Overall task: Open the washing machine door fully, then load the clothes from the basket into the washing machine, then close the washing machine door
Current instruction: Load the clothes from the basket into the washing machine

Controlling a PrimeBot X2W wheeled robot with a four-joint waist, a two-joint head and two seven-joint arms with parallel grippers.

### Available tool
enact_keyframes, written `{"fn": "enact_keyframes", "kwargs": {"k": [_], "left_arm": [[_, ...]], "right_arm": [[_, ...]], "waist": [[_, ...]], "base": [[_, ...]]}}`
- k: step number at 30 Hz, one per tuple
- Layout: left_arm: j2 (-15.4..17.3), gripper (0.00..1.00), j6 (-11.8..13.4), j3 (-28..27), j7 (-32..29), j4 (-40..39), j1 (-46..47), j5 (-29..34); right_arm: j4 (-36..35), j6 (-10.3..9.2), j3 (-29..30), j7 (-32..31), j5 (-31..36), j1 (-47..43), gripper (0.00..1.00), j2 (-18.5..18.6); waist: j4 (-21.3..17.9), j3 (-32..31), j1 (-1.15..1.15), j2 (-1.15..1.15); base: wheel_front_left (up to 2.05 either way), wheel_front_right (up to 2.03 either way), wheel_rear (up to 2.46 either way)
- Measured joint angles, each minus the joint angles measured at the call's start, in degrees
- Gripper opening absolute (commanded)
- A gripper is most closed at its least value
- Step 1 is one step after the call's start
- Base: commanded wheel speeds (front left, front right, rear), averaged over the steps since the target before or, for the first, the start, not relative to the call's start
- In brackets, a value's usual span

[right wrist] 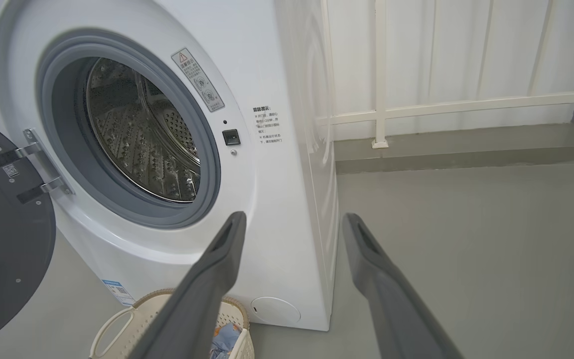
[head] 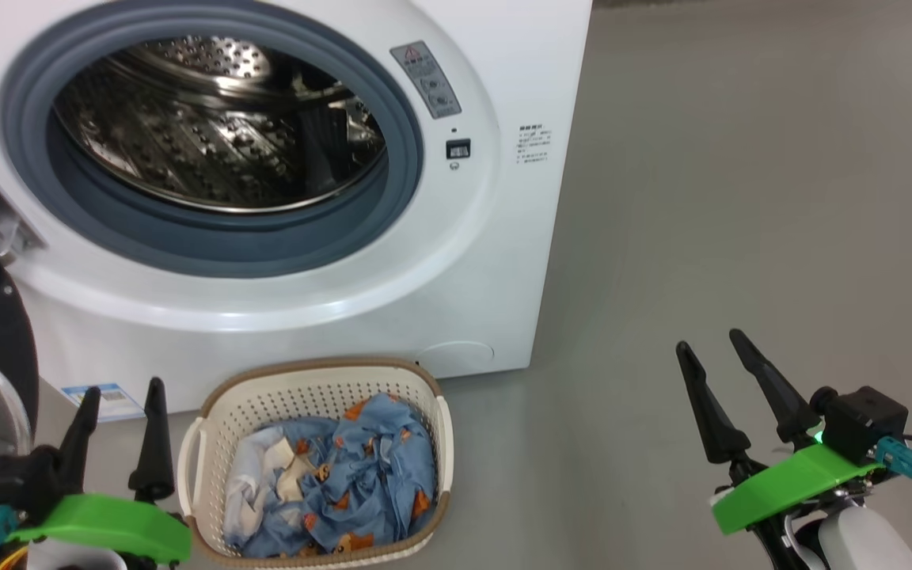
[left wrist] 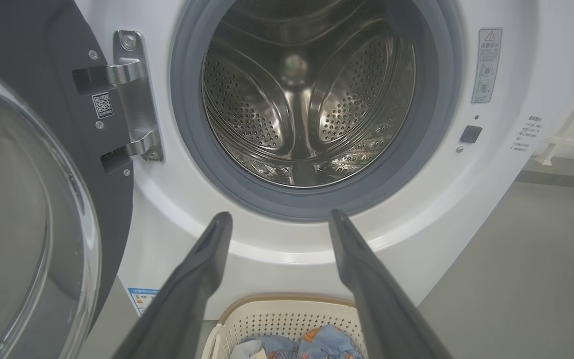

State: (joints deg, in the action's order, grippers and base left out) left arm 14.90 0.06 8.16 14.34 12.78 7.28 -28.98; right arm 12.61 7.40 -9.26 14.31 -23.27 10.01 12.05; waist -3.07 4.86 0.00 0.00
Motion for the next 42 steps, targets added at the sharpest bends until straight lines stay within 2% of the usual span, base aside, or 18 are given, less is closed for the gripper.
{"fn": "enact_keyframes", "kwargs": {"k": [19, 28, 42], "left_arm": [[1.42, 1.0, -1.93, 1.35, -0.73, 6.0, 9.93, 0.0], [1.44, 1.0, -4.07, 2.45, -0.73, 14.12, 16.78, -0.05], [2.05, 1.0, -6.9, 7.04, -1.32, 29.13, 28.14, 0.02]], "right_arm": [[-1.68, 0.0, 1.08, 0.0, 1.87, 5.69, 1.0, -3.2], [-2.2, 0.0, 0.77, 0.0, 2.77, 9.48, 1.0, -4.63], [-3.39, 0.0, -0.47, 0.01, 3.12, 14.18, 1.0, -6.53]], "waist": [[-1.58, 12.14, 0.0, 0.0], [-3.2, 19.63, 0.0, 0.0], [-6.57, 30.37, 0.0, 0.0]], "base": [[0.0, 0.0, 0.0], [0.0, 0.0, 0.0], [0.0, 0.0, 0.0]]}}
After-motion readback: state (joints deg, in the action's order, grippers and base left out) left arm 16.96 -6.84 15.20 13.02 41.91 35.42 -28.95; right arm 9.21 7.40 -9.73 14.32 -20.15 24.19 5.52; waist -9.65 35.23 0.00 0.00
